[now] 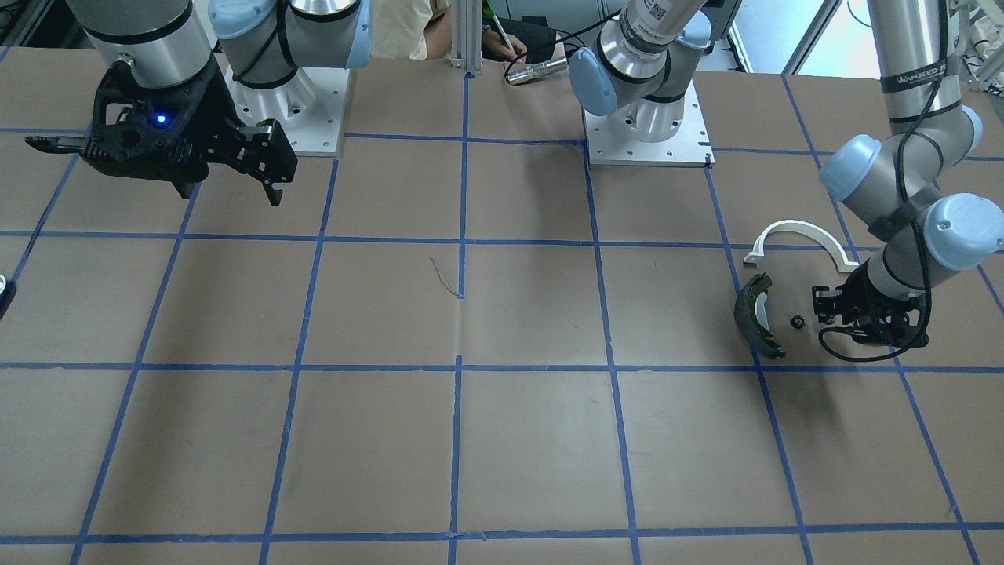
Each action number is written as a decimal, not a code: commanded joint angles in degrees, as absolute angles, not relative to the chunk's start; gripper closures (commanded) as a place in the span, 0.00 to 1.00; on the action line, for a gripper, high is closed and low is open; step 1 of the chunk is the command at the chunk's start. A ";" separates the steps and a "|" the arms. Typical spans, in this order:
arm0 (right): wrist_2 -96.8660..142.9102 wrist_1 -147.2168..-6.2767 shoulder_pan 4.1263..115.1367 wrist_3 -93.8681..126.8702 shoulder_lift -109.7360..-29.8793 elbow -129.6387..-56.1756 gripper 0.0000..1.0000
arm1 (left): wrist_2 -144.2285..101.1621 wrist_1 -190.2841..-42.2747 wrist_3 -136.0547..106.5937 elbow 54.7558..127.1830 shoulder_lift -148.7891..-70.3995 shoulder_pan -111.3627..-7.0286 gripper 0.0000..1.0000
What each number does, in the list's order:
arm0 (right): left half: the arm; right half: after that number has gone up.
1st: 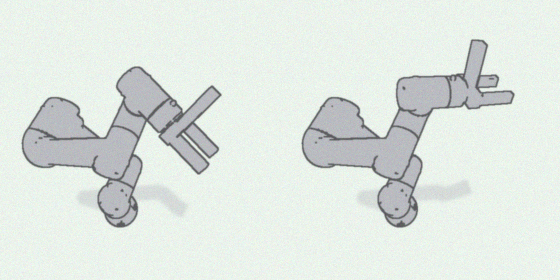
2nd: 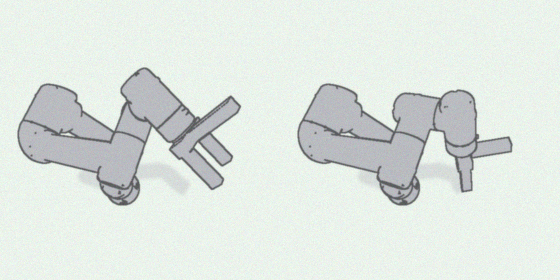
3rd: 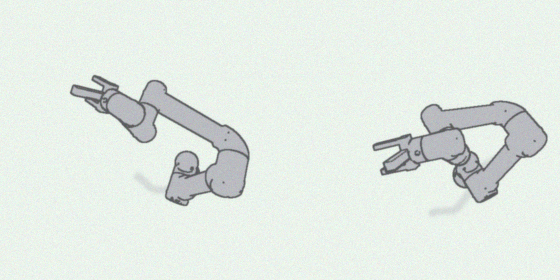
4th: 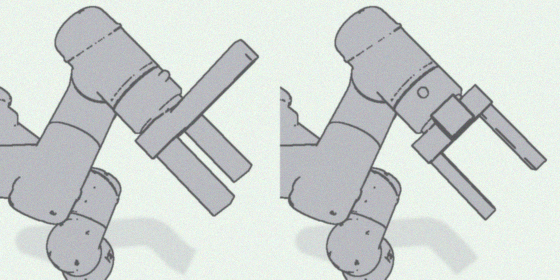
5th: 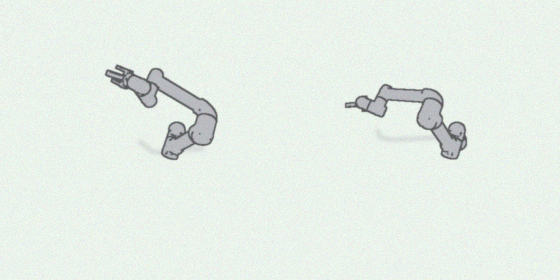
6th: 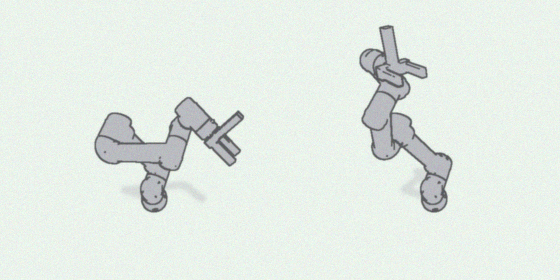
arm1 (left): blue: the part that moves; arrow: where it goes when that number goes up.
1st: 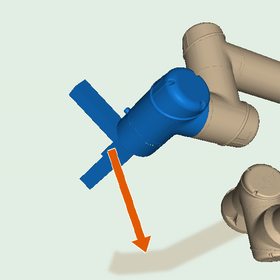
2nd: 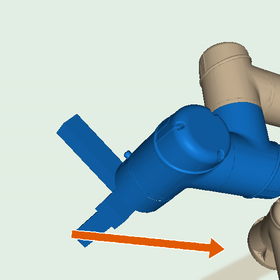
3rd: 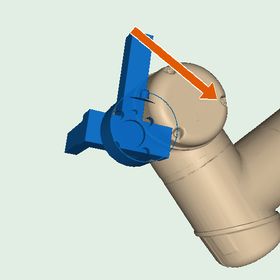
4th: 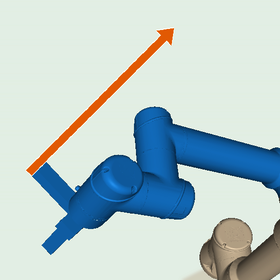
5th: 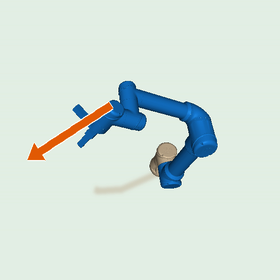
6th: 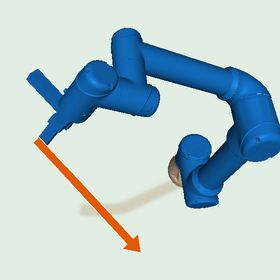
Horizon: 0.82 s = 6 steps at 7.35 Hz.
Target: Place bearing gear from tray to pile
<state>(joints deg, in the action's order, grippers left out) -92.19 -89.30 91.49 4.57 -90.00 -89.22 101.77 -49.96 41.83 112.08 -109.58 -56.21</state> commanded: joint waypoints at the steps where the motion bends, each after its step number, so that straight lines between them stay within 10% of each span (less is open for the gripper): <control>1: -92.20 -89.30 91.49 4.57 -90.00 -89.38 0.00 | 101.69 -49.92 42.01 111.80 -109.95 -56.16 0.00; 6: -92.20 -89.38 91.49 4.13 -90.00 -89.38 0.00 | 96.78 -70.28 30.67 102.79 -100.58 -66.14 0.00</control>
